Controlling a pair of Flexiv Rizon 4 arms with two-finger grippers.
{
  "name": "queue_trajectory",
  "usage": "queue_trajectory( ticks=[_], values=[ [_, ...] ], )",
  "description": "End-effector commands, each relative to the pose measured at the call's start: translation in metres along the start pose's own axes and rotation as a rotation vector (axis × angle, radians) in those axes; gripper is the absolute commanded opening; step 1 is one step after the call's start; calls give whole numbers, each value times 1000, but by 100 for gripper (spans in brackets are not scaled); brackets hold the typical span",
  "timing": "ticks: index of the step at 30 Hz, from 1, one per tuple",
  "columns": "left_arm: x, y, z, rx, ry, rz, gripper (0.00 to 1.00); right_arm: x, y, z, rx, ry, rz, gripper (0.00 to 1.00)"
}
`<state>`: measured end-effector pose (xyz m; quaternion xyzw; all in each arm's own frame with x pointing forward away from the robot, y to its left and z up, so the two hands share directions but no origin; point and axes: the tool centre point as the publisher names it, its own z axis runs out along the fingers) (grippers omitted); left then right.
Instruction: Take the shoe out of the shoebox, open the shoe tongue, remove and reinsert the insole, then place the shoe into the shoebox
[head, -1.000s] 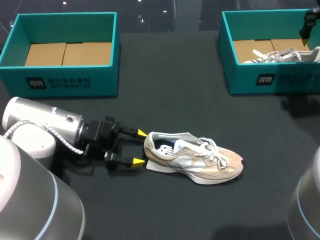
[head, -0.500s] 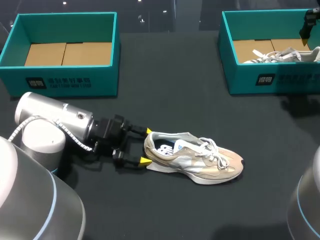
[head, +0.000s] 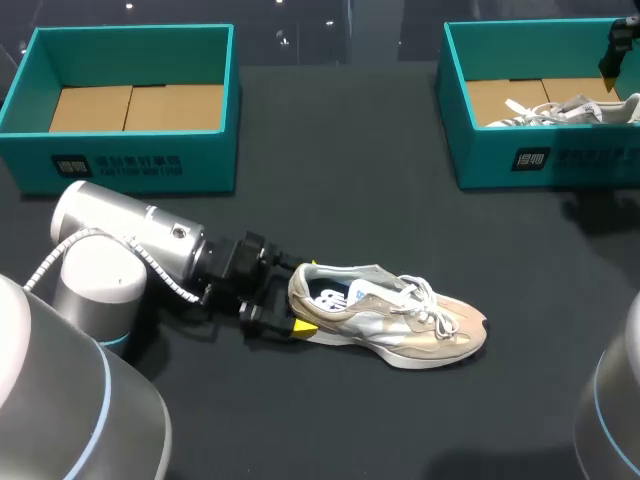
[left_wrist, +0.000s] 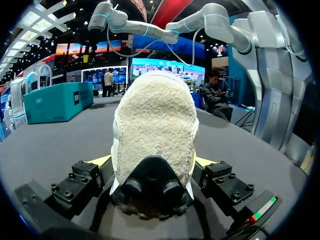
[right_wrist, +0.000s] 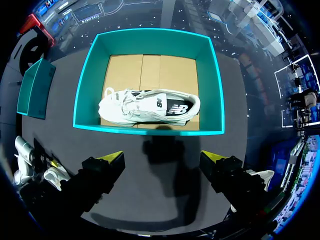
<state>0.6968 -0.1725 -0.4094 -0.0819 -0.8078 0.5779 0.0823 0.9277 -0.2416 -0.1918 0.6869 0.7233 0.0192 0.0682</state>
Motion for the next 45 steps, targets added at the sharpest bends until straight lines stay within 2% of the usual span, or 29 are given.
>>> queue_trajectory(
  ticks=[1, 10, 11, 12, 13, 19, 27, 45],
  values=[
    [-3, 2, 12, 6, 13, 0, 100, 0, -1, 0, -2, -1, 0, 100],
    [-3, 1, 27, 15, 26, -3, 100, 0, -1, 0, -2, -1, 0, 100],
    [-3, 2, 28, 15, 26, -4, 64, 0, -1, 0, -2, -1, 0, 100],
    [-3, 2, 29, 15, 24, -4, 16, 0, -1, 0, -2, -1, 0, 100],
    [-3, 3, 29, 14, 22, -4, 0, 0, -1, 0, -2, -1, 0, 100],
    [1, 1, 23, 35, -39, -22, 0, 0, -1, 0, -2, -1, 0, 100],
    [9, -1, 15, 21, -97, -24, 0, 0, -1, 0, -2, -1, 0, 100],
    [9, 1, 12, 26, -108, -37, 0, 0, -1, 0, -2, -1, 0, 100]
  ],
)
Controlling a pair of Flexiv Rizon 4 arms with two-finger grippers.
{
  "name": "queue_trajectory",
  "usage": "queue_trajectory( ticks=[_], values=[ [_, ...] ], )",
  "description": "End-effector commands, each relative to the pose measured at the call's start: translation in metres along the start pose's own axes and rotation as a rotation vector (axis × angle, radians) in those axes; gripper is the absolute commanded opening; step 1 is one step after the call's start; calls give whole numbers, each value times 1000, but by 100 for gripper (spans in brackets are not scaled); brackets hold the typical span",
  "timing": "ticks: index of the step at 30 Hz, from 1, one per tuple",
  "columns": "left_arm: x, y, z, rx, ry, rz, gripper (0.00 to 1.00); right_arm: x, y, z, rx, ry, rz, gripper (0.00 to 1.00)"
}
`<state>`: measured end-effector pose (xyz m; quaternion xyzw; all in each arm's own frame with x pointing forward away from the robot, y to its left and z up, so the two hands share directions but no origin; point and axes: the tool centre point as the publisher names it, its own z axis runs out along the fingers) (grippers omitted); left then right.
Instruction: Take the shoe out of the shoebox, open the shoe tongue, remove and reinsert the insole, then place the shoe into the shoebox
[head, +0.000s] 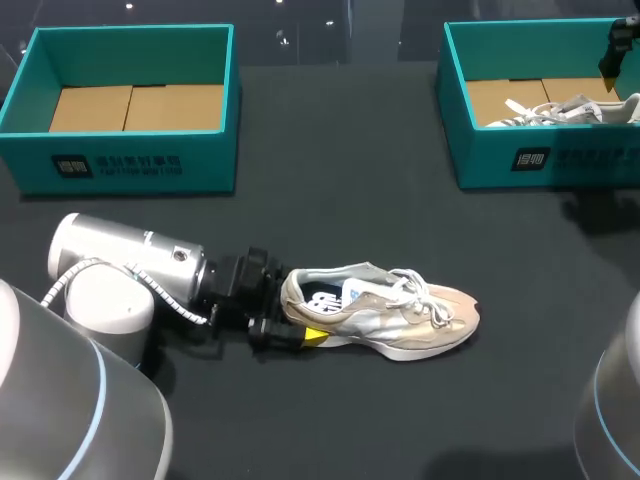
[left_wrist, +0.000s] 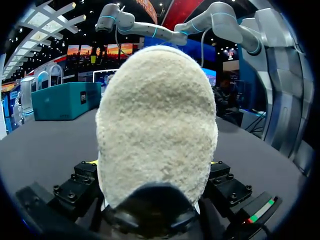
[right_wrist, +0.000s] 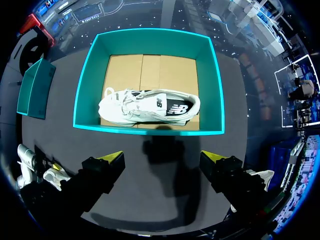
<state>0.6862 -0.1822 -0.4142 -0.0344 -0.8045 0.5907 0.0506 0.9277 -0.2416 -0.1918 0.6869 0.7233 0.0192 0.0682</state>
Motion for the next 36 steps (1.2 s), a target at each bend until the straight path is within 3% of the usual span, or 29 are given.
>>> queue_trajectory(
  ticks=[1, 11, 14, 20, 31, 36],
  values=[
    [1, 0, -1, -1, 0, 0, 0, 0, -1, 0, -2, -1, 0, 100],
    [1, 0, -1, -1, 0, 0, 0, 0, -1, 0, -2, -1, 0, 100],
    [1, 0, -1, -1, 0, 0, 0, 21, -10, -5, 12, 2, 19, 100],
    [1, 0, -1, -1, 0, 0, 0, 71, -43, -21, -6, -3, 42, 100],
    [1, 0, -1, -1, 0, 0, 0, 196, -114, -37, 7, -55, 79, 100],
    [1, 0, -1, -1, 0, 0, 0, 243, -140, -42, 11, -50, 78, 100]
  ],
)
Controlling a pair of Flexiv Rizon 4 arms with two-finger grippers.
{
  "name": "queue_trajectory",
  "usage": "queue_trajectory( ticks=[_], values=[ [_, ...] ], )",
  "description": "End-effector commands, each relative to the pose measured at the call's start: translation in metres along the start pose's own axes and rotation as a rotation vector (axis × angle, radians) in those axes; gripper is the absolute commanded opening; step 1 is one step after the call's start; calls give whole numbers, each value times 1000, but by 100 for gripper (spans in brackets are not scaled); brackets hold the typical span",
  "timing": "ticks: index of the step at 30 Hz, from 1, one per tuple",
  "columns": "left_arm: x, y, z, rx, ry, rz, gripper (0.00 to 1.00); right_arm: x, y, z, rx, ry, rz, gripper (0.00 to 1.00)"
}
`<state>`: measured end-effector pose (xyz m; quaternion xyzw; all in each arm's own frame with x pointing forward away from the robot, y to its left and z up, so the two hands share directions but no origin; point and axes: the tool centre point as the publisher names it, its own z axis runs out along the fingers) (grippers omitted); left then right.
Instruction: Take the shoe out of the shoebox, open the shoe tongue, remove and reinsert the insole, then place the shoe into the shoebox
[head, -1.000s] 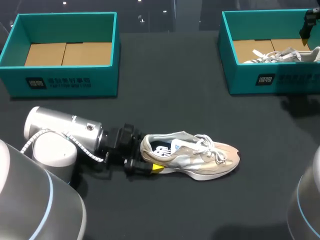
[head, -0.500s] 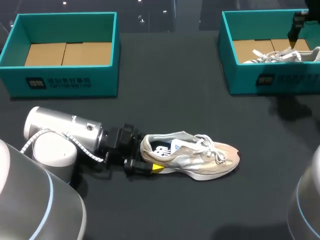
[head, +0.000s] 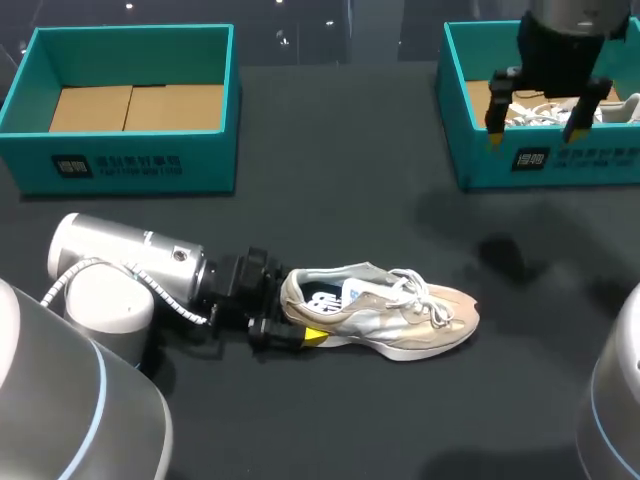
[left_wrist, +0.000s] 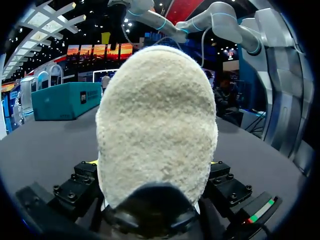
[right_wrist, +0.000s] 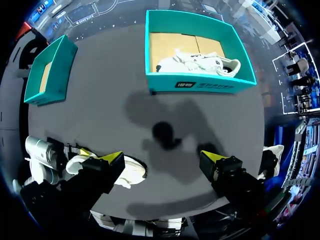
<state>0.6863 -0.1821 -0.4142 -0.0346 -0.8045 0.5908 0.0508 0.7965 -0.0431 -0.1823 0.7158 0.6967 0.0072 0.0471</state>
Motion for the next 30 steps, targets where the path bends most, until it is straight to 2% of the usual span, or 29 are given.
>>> queue_trajectory(
  ticks=[1, 6, 21, 22, 24, 26, 30],
  values=[
    [1, 0, -1, -2, -1, 0, 0, 49, -32, -3, -40, -56, -3, 100],
    [1, 0, -1, -2, -1, 0, 0, 82, -50, -10, -32, -33, -31, 100],
    [1, 0, -1, -2, -1, 0, 0, 82, -50, -10, -32, -33, -31, 100],
    [1, 0, -1, -2, -1, 0, 0, 86, -52, -11, -45, -41, -32, 100],
    [1, 0, -1, -2, -1, 0, 0, 97, -60, -10, -11, -105, -11, 100],
    [1, 0, -1, -2, -1, 0, 0, 107, -70, -8, -38, -86, -16, 100],
    [1, 0, -1, -2, -1, 0, 0, 134, -88, -1, -42, -114, -26, 100]
  ],
)
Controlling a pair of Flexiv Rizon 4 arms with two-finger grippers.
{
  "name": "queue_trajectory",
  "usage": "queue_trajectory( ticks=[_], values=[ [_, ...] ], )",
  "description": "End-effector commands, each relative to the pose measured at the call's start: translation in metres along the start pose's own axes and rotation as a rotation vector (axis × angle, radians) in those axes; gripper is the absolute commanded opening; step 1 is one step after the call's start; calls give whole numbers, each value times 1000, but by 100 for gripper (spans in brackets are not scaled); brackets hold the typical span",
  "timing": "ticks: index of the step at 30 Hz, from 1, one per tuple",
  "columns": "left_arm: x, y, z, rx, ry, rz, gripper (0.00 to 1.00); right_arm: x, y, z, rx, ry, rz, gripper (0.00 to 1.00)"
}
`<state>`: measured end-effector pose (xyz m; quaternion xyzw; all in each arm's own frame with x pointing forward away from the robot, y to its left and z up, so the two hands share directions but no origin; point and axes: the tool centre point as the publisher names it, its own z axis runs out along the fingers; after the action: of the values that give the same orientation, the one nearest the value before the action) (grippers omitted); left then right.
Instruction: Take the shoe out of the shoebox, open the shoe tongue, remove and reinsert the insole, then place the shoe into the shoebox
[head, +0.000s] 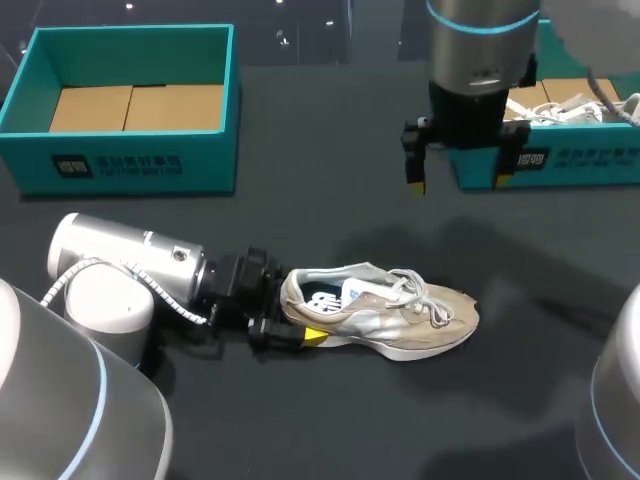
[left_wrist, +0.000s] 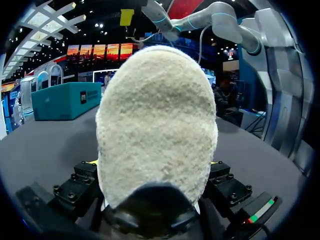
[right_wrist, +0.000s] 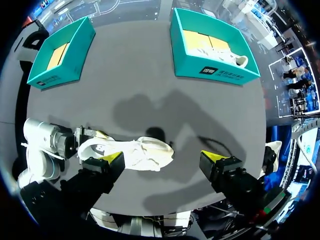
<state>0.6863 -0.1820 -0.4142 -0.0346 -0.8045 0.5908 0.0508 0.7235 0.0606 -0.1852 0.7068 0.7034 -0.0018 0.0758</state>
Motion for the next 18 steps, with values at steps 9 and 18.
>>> queue_trajectory(
  ticks=[9, 18],
  values=[
    [1, 0, 0, -2, -1, 0, 0, 88, -40, 32, 35, -120, 21, 100],
    [1, 0, 0, -2, -1, 0, 0, 111, -60, 50, 52, -139, 84, 100]
  ],
)
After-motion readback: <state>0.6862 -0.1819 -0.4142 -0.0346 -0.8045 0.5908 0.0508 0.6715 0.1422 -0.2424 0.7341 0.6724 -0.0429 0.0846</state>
